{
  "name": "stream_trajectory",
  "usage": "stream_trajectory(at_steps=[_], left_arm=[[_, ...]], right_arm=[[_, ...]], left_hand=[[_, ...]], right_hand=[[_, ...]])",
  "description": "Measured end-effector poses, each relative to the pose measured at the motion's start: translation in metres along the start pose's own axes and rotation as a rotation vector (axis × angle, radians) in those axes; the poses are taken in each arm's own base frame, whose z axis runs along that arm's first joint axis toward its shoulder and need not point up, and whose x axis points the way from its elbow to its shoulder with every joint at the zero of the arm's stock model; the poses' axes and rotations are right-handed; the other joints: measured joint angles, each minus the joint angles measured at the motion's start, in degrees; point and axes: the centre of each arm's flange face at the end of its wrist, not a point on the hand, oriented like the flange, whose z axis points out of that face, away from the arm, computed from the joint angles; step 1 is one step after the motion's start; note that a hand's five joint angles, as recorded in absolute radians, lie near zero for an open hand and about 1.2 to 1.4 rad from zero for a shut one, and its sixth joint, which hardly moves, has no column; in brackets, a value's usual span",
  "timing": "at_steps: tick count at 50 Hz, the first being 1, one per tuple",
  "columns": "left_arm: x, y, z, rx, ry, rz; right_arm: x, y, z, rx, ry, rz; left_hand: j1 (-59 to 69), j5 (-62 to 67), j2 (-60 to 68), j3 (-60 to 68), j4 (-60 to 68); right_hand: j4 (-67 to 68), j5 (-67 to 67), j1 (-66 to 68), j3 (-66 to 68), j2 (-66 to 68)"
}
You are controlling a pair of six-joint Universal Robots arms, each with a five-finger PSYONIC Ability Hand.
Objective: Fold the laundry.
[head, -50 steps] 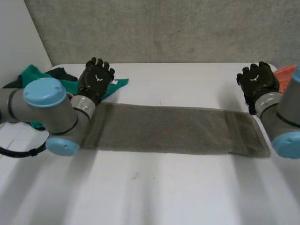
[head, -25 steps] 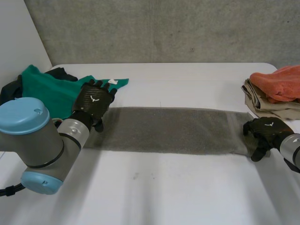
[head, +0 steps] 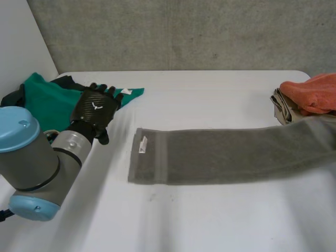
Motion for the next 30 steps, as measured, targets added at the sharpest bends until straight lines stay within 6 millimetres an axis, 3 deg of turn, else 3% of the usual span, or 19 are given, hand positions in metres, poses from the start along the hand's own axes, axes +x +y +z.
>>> stream_trajectory(at_steps=[3,4,5,9,12,13,14,15,17,18,19,20,21,24,26,27,28,30], left_arm=[[-0.005,-0.002,-0.002,0.003,-0.013,-0.001],[-0.005,-0.003,-0.003,0.004,-0.014,-0.001],[-0.007,-0.004,-0.003,0.007,-0.02,-0.002],[-0.01,-0.007,-0.005,0.013,-0.028,-0.002],[-0.011,-0.008,-0.006,0.017,-0.032,-0.002],[-0.011,-0.009,-0.006,0.018,-0.032,-0.002],[-0.011,-0.009,-0.007,0.019,-0.033,-0.002],[-0.011,-0.009,-0.007,0.019,-0.033,-0.002],[-0.011,-0.01,-0.008,0.02,-0.034,-0.002],[-0.011,-0.01,-0.008,0.02,-0.033,-0.002],[-0.011,-0.01,-0.008,0.02,-0.033,-0.002],[-0.011,-0.01,-0.009,0.019,-0.033,-0.002],[-0.011,-0.01,-0.009,0.019,-0.033,-0.002],[-0.01,-0.01,-0.009,0.018,-0.03,-0.004],[-0.009,-0.01,-0.01,0.019,-0.029,-0.007],[-0.009,-0.01,-0.01,0.02,-0.027,-0.01],[-0.008,-0.011,-0.01,0.021,-0.026,-0.014],[-0.007,-0.011,-0.009,0.024,-0.023,-0.022]], right_arm=[[-0.002,-0.02,-0.003,0.067,0.012,-0.081],[-0.007,-0.033,-0.005,0.111,0.01,-0.106],[-0.021,-0.06,-0.011,0.206,0.001,-0.143],[-0.055,-0.113,-0.029,0.405,-0.025,-0.195],[-0.102,-0.167,-0.061,0.639,-0.075,-0.233],[-0.112,-0.175,-0.067,0.678,-0.088,-0.238],[-0.136,-0.191,-0.082,0.766,-0.126,-0.249],[-0.142,-0.195,-0.087,0.79,-0.137,-0.252],[-0.18,-0.212,-0.11,0.91,-0.211,-0.269],[-0.204,-0.217,-0.124,0.971,-0.271,-0.282],[-0.212,-0.218,-0.129,0.992,-0.293,-0.287],[-0.239,-0.22,-0.145,1.058,-0.367,-0.304],[-0.243,-0.22,-0.147,1.066,-0.379,-0.307],[-0.29,-0.207,-0.166,1.135,-0.533,-0.346],[-0.296,-0.204,-0.168,1.141,-0.557,-0.352],[-0.311,-0.195,-0.172,1.146,-0.613,-0.366],[-0.314,-0.192,-0.172,1.143,-0.626,-0.367],[-0.313,-0.191,-0.171,1.123,-0.627,-0.356]], left_hand=[[0.0,0.0,0.0,0.0,0.0],[0.0,0.0,0.0,0.0,0.0],[0.0,0.0,0.0,0.0,0.0],[0.0,0.0,0.0,0.0,0.0],[0.0,0.0,0.0,0.0,0.0],[0.0,0.0,0.0,0.0,0.0],[0.0,0.0,0.0,0.0,0.0],[0.0,0.0,0.0,0.0,0.0],[0.0,0.0,0.0,0.0,0.0],[0.0,0.0,0.0,0.0,0.0],[0.0,0.0,0.0,0.0,0.0],[0.0,0.0,0.0,0.0,0.0],[0.0,0.0,0.0,0.0,0.0],[0.0,0.0,0.0,0.0,0.0],[0.0,0.0,0.0,0.0,0.0],[0.0,0.0,0.0,0.0,0.0],[0.0,0.0,0.0,0.0,0.0],[0.0,0.0,0.0,0.0,0.0]], right_hand=[[0.0,0.49,0.01,0.0,0.0],[0.0,0.49,0.01,0.0,0.0],[0.0,0.64,0.33,0.0,0.0],[0.0,0.64,0.34,0.0,0.0],[0.01,0.64,0.34,0.0,0.0],[0.01,0.64,0.34,0.0,0.0],[0.01,0.64,0.34,0.0,0.0],[0.01,0.64,0.34,0.0,0.0],[0.01,0.64,0.34,0.0,0.0],[0.01,0.64,0.34,0.0,0.0],[0.01,0.65,0.34,0.0,0.0],[0.01,0.65,0.34,0.0,0.0],[0.01,0.65,0.34,0.0,0.0],[-6.77,-5.65,-6.71,-6.71,-6.72],[-12.48,-11.01,-12.36,-12.41,-12.53],[-34.37,-32.54,-33.77,-35.62,-36.36],[-44.25,-42.37,-40.38,-44.4,-45.21],[-52.46,-49.95,-44.15,-52.43,-53.04]])
